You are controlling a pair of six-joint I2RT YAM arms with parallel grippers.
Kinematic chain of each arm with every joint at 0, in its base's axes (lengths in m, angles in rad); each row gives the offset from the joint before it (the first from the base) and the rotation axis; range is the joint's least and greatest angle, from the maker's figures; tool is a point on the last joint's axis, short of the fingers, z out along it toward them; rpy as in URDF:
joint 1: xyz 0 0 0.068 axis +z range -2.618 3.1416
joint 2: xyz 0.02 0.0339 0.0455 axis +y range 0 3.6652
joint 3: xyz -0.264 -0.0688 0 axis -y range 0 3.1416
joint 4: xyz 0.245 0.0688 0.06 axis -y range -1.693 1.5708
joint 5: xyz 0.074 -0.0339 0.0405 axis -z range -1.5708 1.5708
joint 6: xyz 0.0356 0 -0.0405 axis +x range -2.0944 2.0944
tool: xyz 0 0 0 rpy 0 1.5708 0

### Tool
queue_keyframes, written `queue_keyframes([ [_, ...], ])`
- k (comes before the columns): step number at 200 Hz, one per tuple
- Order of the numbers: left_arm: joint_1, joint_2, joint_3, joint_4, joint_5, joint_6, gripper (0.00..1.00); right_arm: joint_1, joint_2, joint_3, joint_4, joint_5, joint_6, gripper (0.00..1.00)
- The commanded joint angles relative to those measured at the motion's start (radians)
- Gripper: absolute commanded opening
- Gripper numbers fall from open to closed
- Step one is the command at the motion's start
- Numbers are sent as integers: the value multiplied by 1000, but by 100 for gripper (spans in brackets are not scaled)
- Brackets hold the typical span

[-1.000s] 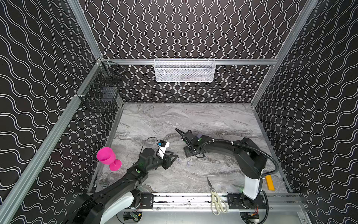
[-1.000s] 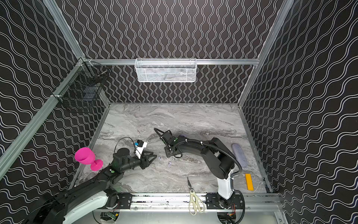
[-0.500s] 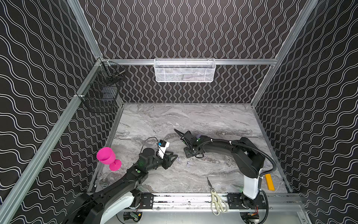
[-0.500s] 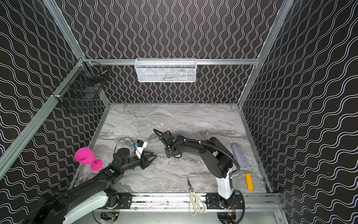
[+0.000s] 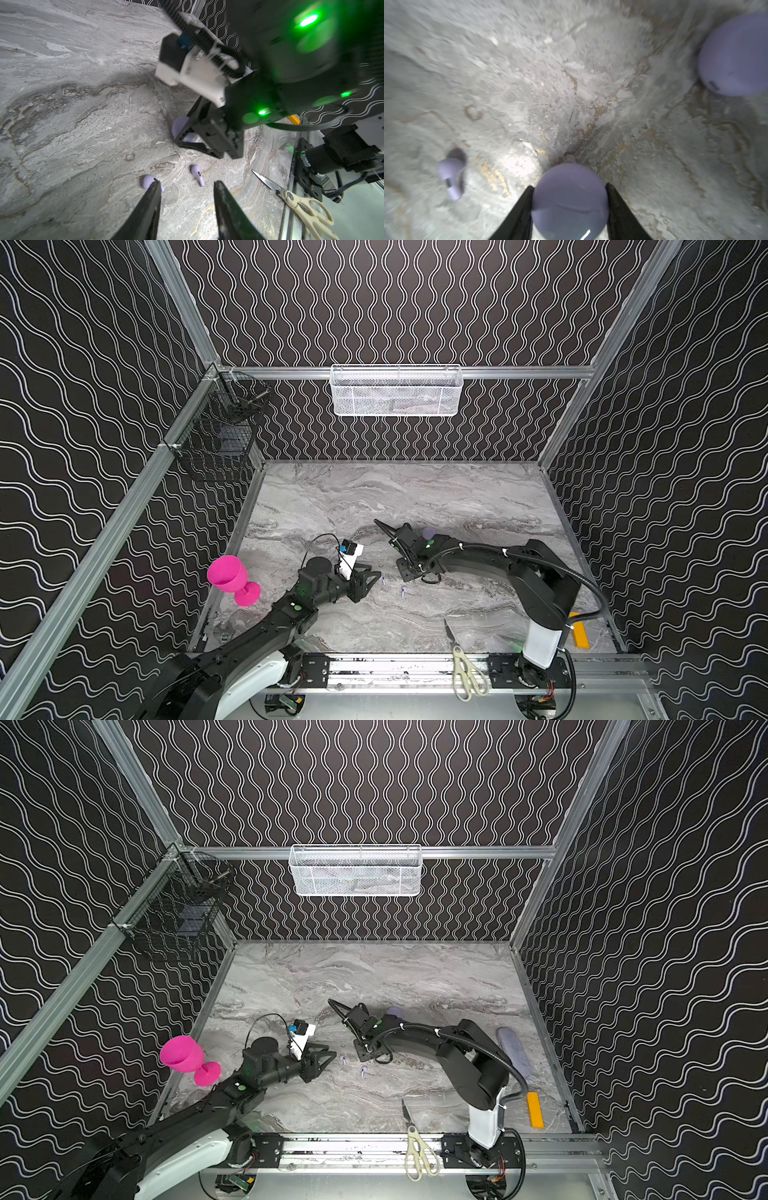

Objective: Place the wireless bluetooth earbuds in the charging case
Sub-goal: 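Grasp the second lavender case with the right gripper and lift it, then carry the case toward the left gripper while the left gripper reaches toward it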

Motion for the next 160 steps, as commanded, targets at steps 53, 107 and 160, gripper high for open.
queue_keyframes([
  [53, -2, -25, 30, -13, -69, -71, 49, 18, -221, -142, 157, 58, -54, 39],
  [107, -40, -83, 109, -143, -60, -144, 55, 54, -399, -301, 295, 33, -113, 39],
  [160, -47, -66, 253, -327, 15, -183, 56, 97, -564, -422, 413, 19, -153, 40],
])
